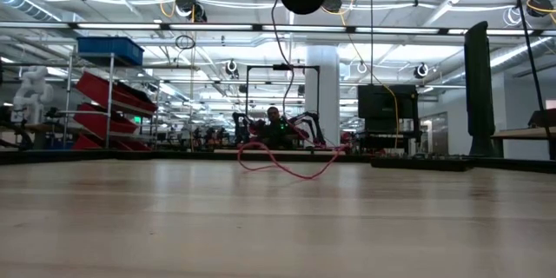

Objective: Coil cords
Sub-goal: Coil the red wire into the spool

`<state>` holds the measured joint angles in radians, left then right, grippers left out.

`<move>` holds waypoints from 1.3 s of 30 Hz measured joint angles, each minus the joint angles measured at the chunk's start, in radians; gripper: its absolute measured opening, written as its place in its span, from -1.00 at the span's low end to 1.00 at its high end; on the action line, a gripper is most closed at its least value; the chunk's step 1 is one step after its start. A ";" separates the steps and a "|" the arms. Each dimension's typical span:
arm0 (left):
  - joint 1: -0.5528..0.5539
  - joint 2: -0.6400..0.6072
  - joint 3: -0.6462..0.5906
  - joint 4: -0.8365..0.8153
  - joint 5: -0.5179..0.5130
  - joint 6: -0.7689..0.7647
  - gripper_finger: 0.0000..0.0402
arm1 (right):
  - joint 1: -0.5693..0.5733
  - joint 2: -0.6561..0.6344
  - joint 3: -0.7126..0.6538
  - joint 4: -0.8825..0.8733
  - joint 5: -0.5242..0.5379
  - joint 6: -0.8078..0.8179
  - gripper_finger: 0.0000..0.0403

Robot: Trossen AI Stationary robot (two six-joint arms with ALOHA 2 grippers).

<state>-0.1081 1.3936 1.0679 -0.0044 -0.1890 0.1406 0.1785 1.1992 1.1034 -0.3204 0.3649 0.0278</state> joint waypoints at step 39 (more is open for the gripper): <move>0.001 -0.021 0.000 0.003 0.084 -0.082 -0.99 | -0.075 0.087 0.000 0.065 -0.141 -0.125 -0.92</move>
<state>-0.1070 1.3731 1.0679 -0.0017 -0.1053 0.0587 0.1040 1.2861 1.1038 -0.2557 0.2237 -0.0971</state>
